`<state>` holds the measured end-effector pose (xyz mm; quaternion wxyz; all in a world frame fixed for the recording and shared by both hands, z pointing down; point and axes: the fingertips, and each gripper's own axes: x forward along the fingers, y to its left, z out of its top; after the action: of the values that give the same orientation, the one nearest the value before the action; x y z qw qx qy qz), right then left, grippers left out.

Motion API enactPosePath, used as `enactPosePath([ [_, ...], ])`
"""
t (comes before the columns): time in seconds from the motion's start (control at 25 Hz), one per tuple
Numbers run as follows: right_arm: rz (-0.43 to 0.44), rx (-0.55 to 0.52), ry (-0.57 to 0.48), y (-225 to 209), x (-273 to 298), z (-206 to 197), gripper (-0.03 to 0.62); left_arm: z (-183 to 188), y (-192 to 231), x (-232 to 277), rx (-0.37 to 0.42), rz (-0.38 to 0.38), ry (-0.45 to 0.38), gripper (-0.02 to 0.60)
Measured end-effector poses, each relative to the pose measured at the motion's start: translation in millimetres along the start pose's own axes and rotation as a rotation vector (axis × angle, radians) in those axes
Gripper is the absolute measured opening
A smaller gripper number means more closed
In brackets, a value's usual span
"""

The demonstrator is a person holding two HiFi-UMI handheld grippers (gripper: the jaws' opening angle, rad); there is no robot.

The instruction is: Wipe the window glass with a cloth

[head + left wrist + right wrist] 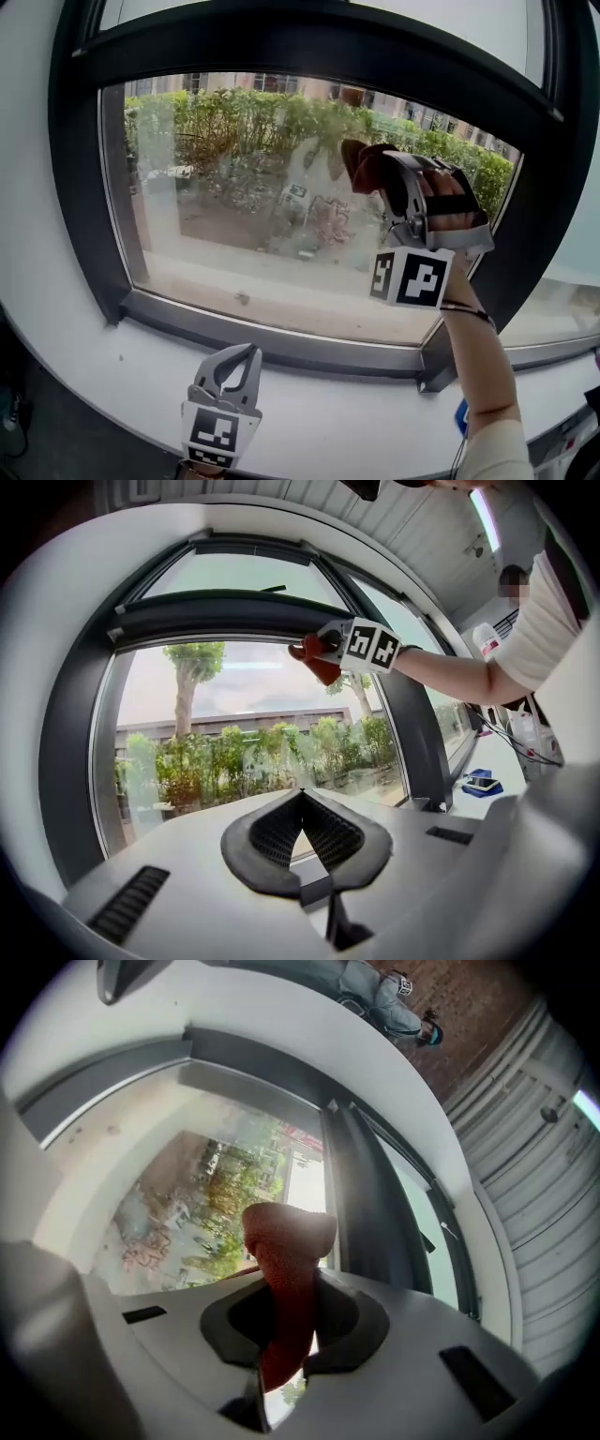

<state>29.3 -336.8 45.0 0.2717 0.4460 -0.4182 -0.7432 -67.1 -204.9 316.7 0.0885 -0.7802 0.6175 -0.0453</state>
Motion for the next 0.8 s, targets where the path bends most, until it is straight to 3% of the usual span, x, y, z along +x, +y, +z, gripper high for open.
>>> enactPosePath([
  [0.16,-0.062,-0.111,0.044,-43,30,-7,0.064,3,4,-3,-0.028,0.004,-0.020,0.020],
  [0.28,-0.079,-0.130,0.098,-57,48,-16,0.064,2,6,-2,-0.032,-0.010,-0.016,0.020],
  [0.8,-0.055,-0.102,0.129,-39,55,-27,0.057,-1,-2,7,-0.059,-0.051,-0.021,0.020],
])
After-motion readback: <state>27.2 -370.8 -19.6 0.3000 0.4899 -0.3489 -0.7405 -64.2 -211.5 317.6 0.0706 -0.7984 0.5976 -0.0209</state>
